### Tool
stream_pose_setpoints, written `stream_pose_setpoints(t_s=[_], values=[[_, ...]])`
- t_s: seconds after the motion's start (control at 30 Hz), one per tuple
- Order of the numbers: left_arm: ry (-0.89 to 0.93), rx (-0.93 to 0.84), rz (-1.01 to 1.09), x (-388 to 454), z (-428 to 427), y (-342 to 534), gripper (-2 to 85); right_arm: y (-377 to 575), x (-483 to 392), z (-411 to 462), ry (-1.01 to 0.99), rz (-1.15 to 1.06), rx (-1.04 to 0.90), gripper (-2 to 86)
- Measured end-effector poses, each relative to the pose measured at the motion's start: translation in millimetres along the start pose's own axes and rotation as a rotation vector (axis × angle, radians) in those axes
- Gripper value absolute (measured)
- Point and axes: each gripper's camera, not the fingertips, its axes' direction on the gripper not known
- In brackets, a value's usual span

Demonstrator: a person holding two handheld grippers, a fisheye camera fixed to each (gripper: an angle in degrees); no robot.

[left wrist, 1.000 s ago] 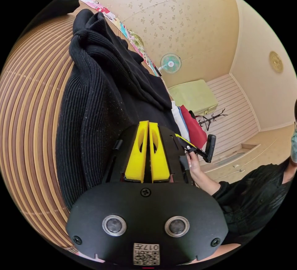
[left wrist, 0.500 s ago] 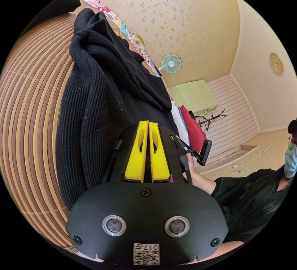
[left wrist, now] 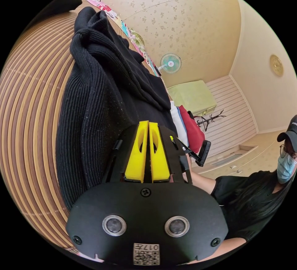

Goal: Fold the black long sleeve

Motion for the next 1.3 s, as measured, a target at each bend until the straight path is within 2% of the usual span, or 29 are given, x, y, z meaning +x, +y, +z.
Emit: stream_pose_setpoints(t_s=[1.3], values=[[-0.006,0.001,0.014,5.4,-8.2,7.8,-1.0,-10.9,73.1,-17.6,0.058,-0.030,0.018,1.4]])
